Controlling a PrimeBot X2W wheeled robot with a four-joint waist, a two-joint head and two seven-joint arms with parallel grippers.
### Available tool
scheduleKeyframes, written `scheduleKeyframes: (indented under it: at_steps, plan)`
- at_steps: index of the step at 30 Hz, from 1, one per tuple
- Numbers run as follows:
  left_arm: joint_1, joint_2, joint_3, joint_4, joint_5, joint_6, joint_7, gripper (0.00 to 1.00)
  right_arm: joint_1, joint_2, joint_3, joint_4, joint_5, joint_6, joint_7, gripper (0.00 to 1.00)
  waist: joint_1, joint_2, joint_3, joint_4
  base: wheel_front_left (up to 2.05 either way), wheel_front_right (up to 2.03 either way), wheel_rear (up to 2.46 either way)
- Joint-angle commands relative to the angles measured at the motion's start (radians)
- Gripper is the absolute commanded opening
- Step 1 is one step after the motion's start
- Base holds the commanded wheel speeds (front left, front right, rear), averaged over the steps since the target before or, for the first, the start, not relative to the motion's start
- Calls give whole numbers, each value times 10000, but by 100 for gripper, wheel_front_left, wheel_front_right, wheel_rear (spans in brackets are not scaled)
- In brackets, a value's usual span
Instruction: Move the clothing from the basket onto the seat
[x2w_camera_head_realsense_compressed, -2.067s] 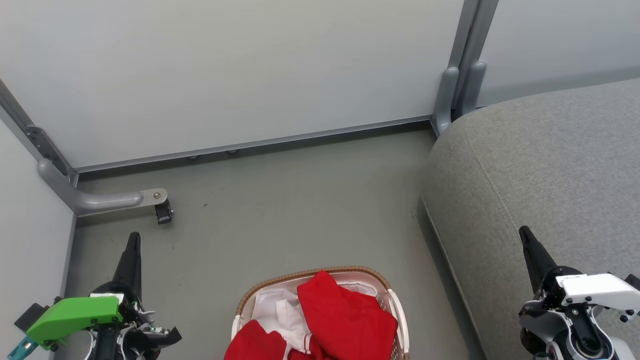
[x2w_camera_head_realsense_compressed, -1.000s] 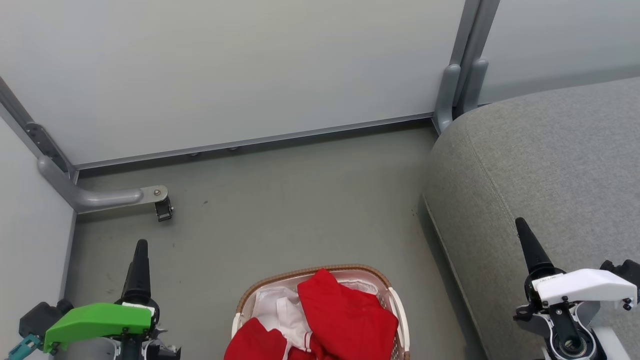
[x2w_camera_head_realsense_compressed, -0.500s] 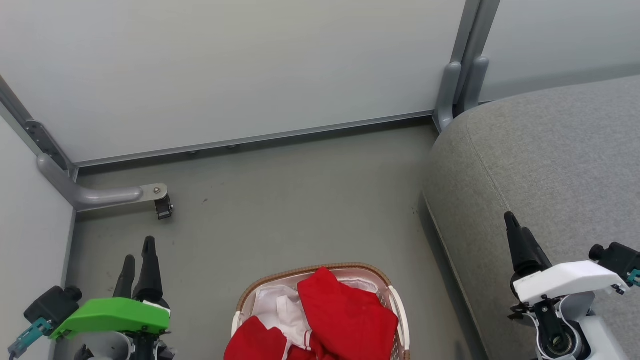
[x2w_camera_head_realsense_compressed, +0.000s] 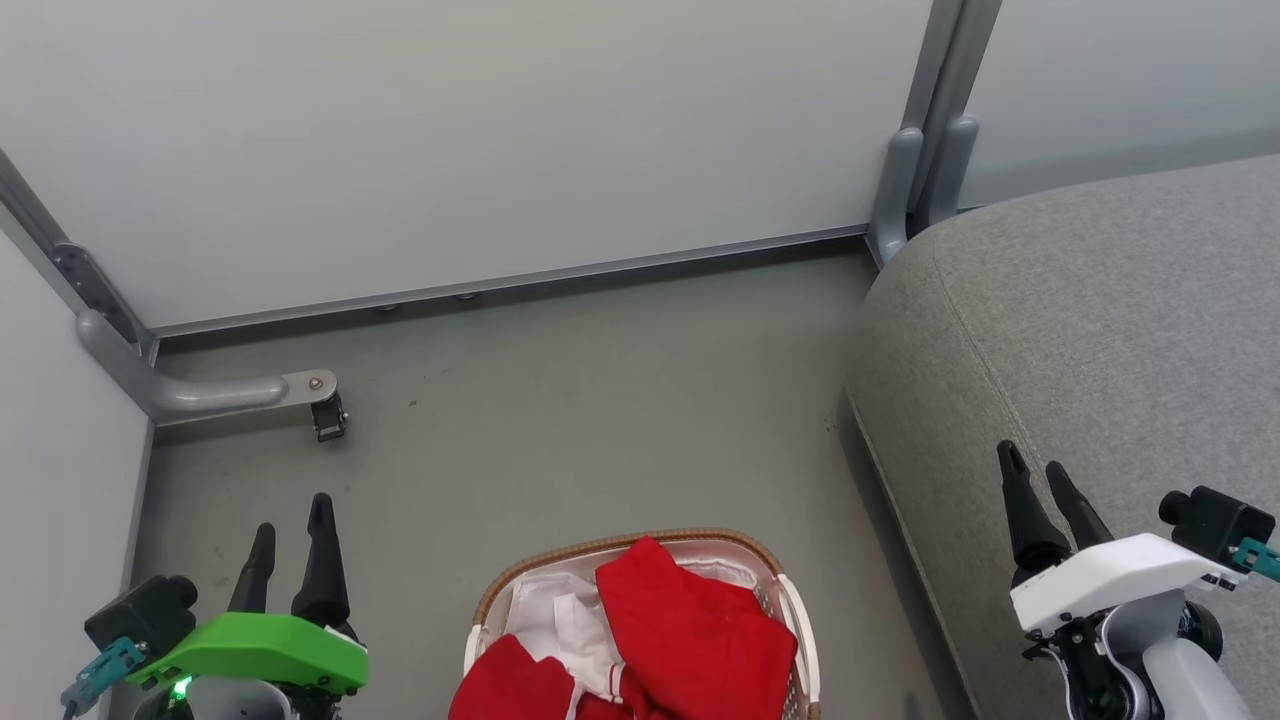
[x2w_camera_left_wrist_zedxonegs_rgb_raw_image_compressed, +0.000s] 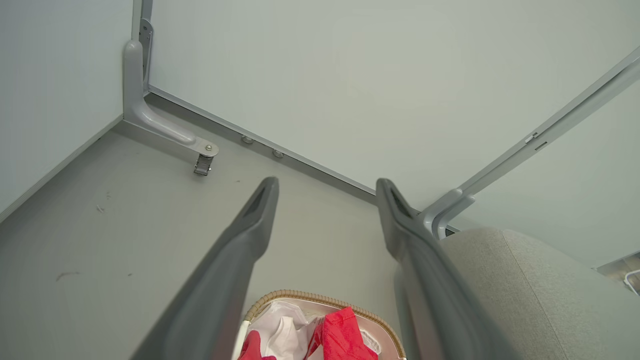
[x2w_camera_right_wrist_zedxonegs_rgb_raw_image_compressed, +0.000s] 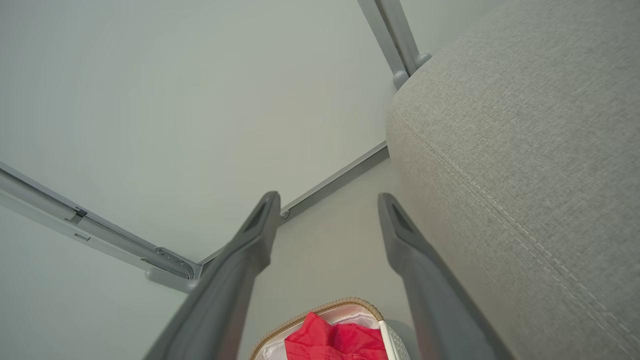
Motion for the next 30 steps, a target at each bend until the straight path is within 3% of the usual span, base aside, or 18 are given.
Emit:
scheduleKeyframes:
  at_steps: [1,30]
  plan:
    - [7,137,-46,-115,402,72,-105,100,-40,-98,28,-94,-377,2,-117,100,0,0,-7,-3,0,0,0]
    - [261,9,-416,70,3336,14,-868,100,14,-175,392,544,-3623,3,-872,100,0,0,2,-17,0,0,0]
